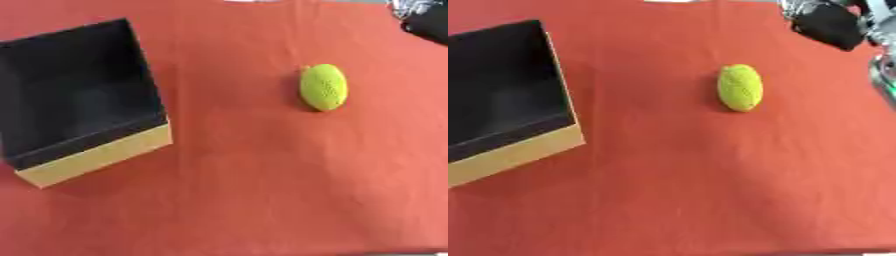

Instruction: Pick up objects on the table and place them in the box.

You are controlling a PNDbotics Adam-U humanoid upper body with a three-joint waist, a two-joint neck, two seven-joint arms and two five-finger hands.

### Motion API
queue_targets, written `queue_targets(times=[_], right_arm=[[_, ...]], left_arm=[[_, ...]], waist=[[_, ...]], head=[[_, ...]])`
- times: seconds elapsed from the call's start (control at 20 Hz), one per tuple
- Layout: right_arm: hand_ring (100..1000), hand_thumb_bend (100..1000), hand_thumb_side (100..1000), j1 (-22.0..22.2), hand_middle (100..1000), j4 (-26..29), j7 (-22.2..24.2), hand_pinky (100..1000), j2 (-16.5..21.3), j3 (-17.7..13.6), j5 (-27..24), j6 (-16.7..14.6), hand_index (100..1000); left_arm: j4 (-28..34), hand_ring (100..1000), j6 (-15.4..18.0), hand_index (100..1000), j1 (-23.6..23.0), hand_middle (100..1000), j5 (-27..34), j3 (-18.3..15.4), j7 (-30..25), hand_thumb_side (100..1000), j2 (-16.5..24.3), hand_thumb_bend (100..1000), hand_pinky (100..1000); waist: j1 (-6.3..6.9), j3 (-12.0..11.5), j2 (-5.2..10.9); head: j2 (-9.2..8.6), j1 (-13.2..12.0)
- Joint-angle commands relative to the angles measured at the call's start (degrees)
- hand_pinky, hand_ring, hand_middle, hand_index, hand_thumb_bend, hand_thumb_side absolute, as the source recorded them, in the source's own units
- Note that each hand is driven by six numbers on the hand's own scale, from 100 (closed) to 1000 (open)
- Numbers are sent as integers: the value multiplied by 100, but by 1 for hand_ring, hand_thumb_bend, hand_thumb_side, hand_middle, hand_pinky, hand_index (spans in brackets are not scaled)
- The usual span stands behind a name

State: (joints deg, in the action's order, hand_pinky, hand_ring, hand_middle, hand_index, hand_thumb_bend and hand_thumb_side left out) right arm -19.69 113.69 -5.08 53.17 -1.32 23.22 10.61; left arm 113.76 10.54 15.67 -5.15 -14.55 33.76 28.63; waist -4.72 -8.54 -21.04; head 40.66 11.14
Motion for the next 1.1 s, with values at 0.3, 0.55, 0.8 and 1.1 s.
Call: queue_targets(times=[0.3,0.55,0.8,1.1], right_arm=[[886,100,394,-188,817,90,566,845,326,15,113,448,900],[893,100,183,-257,822,90,1335,871,489,178,135,658,904],[905,193,100,-321,850,90,1992,893,590,293,103,764,925],[920,275,100,-296,880,90,2752,908,642,404,216,877,950]], left_arm=[[83,695,3,780,27,709,-20,-66,-38,595,160,100,728],[83,695,11,780,20,710,-8,-63,-54,603,166,100,728],[83,695,4,779,20,710,0,-63,-64,603,171,100,728],[83,695,-4,779,21,711,4,-64,-73,603,179,100,728]], waist=[[9,5,102],[-1,-3,115],[-18,-14,132],[-35,2,148]], head=[[-39,-19],[-26,-23],[-19,-25],[-19,-78]])
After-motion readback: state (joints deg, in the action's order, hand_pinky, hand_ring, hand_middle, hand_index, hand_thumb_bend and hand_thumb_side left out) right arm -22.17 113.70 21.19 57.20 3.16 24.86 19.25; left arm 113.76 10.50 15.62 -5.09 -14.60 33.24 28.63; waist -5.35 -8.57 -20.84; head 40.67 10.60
